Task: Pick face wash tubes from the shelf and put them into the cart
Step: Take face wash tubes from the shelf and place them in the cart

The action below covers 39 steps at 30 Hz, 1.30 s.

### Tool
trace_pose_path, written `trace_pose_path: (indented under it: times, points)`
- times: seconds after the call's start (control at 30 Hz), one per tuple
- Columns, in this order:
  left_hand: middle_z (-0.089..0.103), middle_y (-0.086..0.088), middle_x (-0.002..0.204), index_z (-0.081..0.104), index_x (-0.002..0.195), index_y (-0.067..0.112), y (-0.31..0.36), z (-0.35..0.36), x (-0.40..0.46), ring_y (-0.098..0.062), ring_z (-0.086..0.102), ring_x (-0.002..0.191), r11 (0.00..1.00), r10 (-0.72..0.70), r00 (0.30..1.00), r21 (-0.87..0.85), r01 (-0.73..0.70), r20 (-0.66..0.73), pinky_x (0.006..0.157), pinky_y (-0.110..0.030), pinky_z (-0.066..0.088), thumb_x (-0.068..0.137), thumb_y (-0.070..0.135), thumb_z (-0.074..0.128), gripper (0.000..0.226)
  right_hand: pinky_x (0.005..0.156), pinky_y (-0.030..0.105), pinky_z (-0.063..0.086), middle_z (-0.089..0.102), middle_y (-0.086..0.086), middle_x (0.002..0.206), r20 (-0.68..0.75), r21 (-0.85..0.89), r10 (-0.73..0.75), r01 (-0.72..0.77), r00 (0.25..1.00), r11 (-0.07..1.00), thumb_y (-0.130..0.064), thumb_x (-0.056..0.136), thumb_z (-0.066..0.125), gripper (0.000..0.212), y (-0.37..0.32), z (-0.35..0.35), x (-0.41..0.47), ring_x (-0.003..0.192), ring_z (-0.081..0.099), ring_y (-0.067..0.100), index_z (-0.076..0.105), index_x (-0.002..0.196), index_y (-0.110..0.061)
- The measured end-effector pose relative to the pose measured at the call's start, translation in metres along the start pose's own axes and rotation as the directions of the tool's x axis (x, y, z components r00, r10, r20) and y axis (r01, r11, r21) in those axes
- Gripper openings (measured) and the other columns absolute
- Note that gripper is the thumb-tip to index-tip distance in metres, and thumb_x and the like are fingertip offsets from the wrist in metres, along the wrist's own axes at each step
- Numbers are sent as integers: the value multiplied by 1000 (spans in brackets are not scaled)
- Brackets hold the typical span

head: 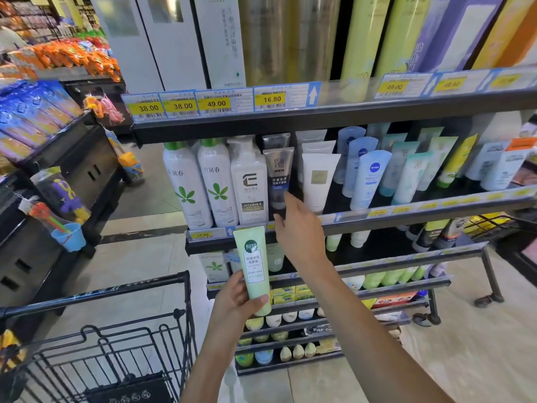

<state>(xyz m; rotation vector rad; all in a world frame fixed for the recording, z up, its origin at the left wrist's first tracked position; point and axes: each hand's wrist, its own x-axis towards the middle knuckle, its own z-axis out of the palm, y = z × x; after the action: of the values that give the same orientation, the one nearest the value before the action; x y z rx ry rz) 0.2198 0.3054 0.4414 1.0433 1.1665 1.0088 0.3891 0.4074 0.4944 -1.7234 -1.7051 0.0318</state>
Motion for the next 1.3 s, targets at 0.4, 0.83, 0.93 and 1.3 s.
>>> trace_pose_path:
  times: [0.4,0.83,0.93,1.3]
  points:
    - [76,3,119,59,130,28,-16,79,-25,-14,73,105,1000,16,999,12,-15,-42,86,-34,57,85,-8,75,59,98,40,59,69,10,133,-32,-109,-154,150,988,983,-22,90,78,44,99,-69,-87,122,66,26,69,130,-7]
    - [74,-2,122,58,134,24,-65,196,-64,-20,71,109,995,-69,990,65,77,-120,93,-44,59,82,-3,81,63,104,41,52,62,10,142,245,-144,-42,79,969,987,-35,99,66,48,224,-134,-160,131,60,28,62,140,-11]
    - [74,-1,119,62,127,25,-77,206,-62,-19,71,108,993,-72,987,85,85,-146,90,-39,60,82,-3,80,56,103,42,54,63,9,142,267,-137,-42,81,963,987,-41,101,62,48,239,-129,-164,132,59,27,62,139,-13]
    - [74,3,118,62,131,23,-96,202,21,-19,69,110,984,-33,972,160,72,-234,92,-42,60,83,4,81,55,119,53,35,58,16,146,413,-250,-34,149,910,957,-46,101,58,56,284,-58,-91,142,47,36,55,145,-11]
